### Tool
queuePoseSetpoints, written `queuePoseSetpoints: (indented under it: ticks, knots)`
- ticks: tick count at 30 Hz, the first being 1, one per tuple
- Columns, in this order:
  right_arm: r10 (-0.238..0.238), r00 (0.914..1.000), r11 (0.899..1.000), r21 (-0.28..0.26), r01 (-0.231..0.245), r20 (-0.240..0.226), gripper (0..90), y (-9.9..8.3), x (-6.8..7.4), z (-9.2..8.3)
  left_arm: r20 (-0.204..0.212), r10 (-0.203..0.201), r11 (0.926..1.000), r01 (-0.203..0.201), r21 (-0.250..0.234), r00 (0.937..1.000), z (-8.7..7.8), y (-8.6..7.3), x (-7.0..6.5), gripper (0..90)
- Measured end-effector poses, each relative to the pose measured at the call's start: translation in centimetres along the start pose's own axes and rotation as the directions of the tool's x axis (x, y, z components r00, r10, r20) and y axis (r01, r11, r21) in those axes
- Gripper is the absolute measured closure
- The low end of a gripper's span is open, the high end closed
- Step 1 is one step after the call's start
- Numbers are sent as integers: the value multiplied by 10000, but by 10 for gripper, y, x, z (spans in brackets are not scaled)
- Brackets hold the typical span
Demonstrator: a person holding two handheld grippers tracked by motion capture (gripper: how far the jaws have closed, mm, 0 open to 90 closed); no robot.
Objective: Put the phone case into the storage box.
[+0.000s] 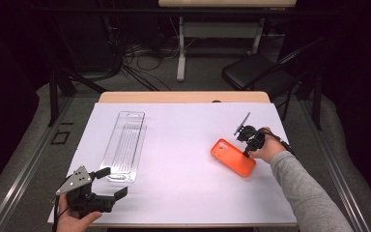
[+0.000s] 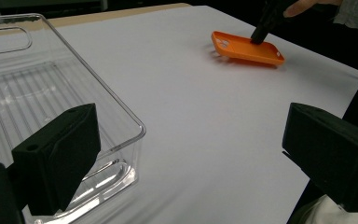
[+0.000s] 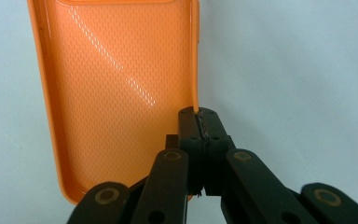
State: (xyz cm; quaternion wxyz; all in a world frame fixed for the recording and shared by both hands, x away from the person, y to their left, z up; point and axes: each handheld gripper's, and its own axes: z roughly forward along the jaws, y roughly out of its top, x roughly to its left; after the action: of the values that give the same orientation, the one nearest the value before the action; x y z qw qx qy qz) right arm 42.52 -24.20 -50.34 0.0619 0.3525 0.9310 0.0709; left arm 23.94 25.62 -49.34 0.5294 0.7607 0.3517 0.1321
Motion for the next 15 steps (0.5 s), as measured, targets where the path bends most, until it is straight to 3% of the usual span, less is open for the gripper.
queuePoseSetpoints:
  ticks: [15]
  knots:
    - [676, 9972, 9961, -586, -656, 329, 898, -9, 10, -17, -28, 2, 10000, -2, -13, 10000, 0, 0, 0, 45]
